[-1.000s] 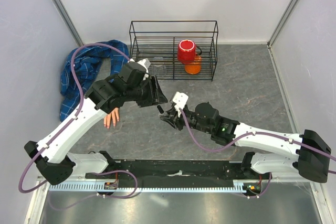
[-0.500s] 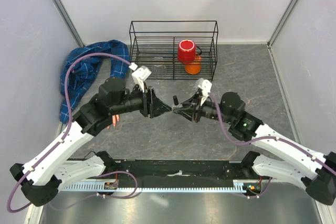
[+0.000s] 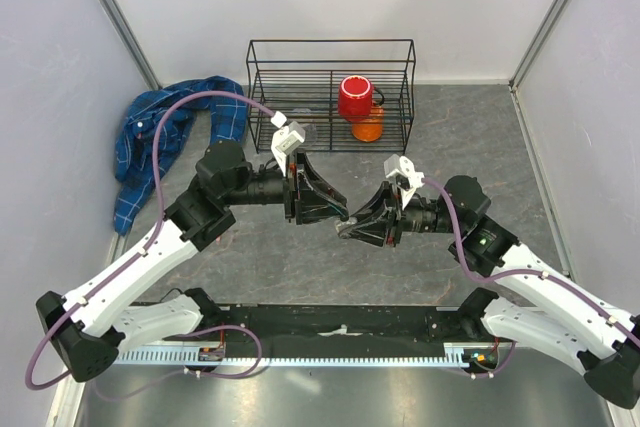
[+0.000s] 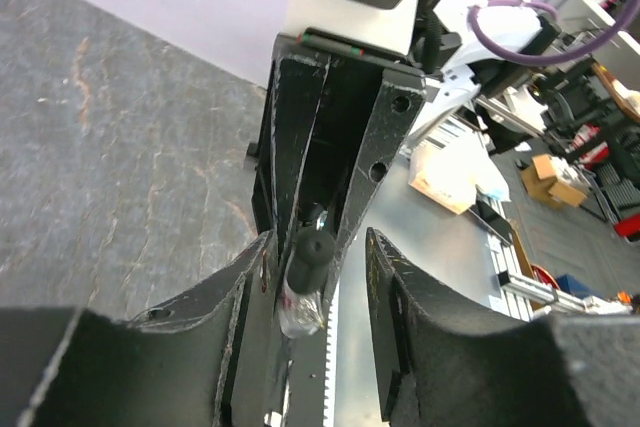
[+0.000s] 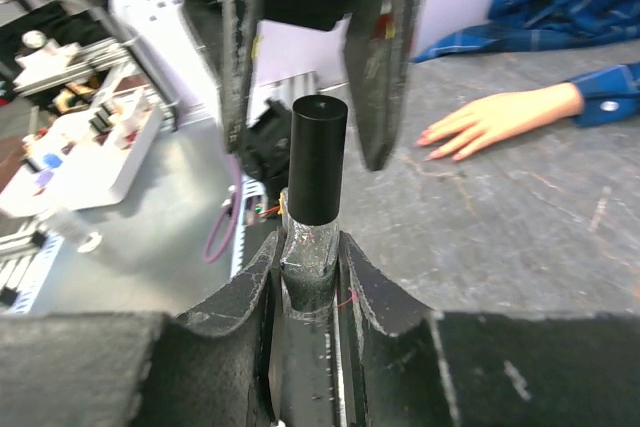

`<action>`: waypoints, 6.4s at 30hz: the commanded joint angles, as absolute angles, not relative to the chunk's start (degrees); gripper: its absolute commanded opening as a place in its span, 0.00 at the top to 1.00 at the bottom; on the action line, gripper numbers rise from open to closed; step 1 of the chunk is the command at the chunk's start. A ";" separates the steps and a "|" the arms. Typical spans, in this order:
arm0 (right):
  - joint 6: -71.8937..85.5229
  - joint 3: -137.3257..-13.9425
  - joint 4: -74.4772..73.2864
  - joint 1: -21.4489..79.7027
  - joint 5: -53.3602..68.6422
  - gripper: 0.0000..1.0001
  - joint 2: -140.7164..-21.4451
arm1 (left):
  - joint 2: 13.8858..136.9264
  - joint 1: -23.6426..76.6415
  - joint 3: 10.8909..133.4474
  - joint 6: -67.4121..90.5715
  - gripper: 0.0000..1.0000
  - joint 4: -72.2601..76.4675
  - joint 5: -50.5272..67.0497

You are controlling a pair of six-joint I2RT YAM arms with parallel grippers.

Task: Paint the nails

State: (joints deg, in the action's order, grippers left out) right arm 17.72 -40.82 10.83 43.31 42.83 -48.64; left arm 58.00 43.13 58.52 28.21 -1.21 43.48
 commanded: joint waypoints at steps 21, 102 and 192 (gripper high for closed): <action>25.14 -42.98 24.61 43.42 47.11 1.00 -50.62 | 60.03 43.07 58.97 32.43 0.66 11.34 55.46; 22.58 -48.60 17.84 53.61 43.50 1.00 -50.54 | 49.74 62.49 69.87 24.08 0.55 -15.65 21.18; 2.99 -62.49 -1.23 71.54 -44.22 1.00 -68.38 | 72.50 56.95 85.16 42.19 0.98 -39.02 -30.15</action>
